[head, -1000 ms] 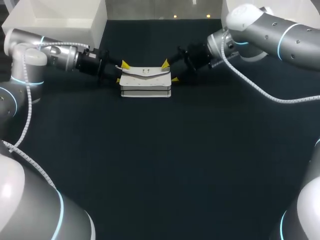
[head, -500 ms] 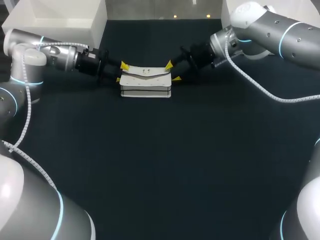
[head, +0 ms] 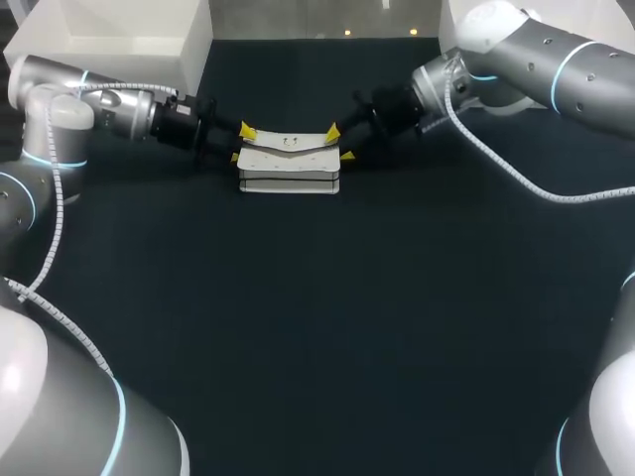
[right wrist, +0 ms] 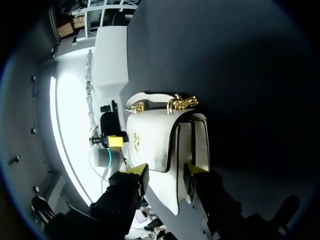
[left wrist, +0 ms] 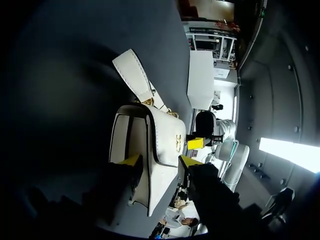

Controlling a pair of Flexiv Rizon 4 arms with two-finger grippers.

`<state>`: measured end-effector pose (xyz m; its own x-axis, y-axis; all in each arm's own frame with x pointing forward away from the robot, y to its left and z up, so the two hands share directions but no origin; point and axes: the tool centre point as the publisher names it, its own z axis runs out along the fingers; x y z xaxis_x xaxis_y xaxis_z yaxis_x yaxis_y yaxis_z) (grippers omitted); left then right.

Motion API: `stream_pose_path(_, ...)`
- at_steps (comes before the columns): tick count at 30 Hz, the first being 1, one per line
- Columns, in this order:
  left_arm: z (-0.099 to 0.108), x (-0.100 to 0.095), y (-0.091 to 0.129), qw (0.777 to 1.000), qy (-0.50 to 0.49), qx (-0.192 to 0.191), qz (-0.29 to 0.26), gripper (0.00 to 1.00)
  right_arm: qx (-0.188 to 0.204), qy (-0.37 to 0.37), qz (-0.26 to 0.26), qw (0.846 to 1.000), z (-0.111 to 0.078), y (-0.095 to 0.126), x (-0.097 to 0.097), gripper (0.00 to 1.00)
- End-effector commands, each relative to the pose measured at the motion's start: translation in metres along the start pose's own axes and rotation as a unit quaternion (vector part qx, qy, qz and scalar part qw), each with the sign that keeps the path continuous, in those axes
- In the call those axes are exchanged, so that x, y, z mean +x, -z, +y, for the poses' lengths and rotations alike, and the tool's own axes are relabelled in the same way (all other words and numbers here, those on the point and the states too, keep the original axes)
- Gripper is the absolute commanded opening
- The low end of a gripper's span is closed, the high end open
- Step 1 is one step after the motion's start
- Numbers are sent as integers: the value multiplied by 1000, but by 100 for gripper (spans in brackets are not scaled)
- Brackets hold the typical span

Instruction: Pick up the bag, open it, inspect its contents, close it, and place it on the opposite side

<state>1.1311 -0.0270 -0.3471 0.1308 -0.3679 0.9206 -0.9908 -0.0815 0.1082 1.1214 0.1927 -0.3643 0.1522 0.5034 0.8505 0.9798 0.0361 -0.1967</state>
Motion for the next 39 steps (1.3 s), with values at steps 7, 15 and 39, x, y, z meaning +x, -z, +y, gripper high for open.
stream_pose_path(7, -8, -9, -5, 1000, 8, 3, -2, 44, 33, -7, 6, 999, 16, -18, -6, 25)
stream_pose_path(15, -8, -11, -4, 1000, 6, 6, -2, 0, 21, -7, 14, 1000, 13, -14, -8, 0)
stream_pose_path(39, -10, -20, -3, 999, 22, 18, 15, 0, 8, -3, 34, 999, 11, -15, -8, 0)
